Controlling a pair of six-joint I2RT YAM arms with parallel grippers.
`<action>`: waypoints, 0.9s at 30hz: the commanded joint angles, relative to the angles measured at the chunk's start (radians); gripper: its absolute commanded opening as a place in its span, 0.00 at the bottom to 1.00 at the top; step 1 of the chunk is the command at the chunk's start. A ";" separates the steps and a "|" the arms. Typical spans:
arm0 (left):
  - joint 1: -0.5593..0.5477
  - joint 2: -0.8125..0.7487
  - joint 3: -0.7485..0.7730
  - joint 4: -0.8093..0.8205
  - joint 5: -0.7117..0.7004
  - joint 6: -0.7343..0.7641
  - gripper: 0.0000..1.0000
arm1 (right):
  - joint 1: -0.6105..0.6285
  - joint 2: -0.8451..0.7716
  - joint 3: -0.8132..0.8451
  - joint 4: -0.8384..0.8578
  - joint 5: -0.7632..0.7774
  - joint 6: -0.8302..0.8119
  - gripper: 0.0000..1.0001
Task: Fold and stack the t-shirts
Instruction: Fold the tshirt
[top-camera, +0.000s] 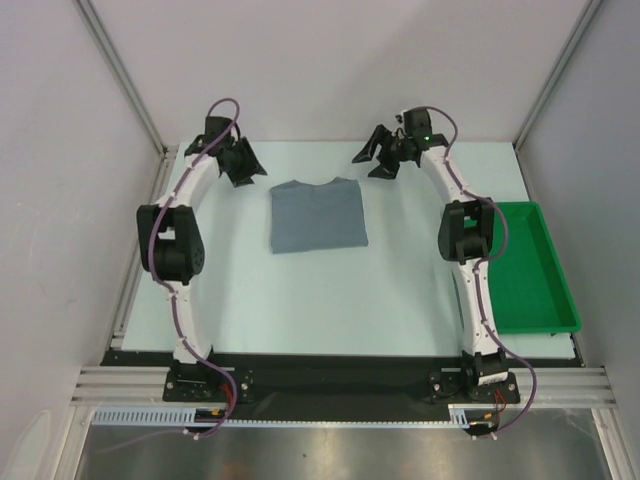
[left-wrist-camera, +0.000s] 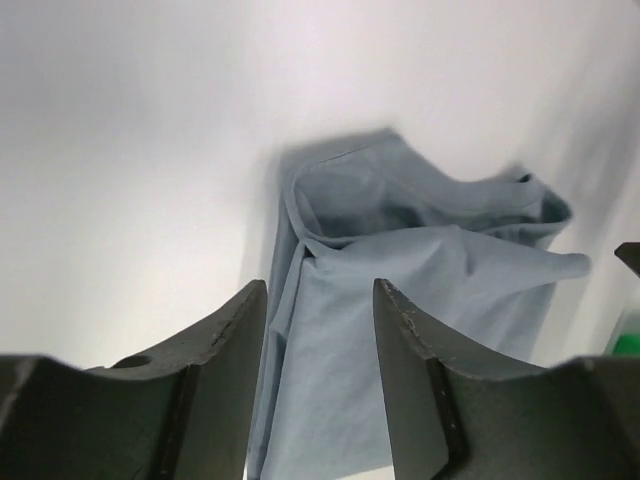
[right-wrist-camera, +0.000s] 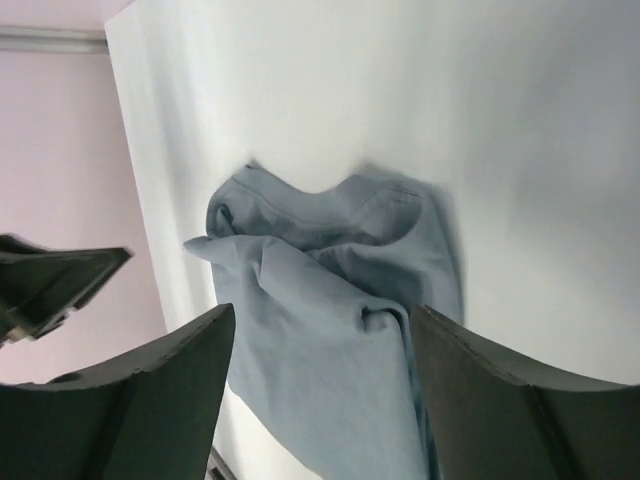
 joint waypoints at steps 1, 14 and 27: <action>0.002 -0.201 -0.028 0.072 -0.034 0.014 0.53 | -0.028 -0.160 -0.011 -0.085 0.049 -0.091 0.77; -0.124 -0.299 -0.503 0.335 0.291 -0.126 0.13 | 0.122 -0.389 -0.503 -0.055 0.020 -0.183 0.27; -0.142 -0.203 -0.621 0.208 0.146 -0.061 0.10 | 0.188 -0.337 -0.621 -0.153 0.167 -0.295 0.38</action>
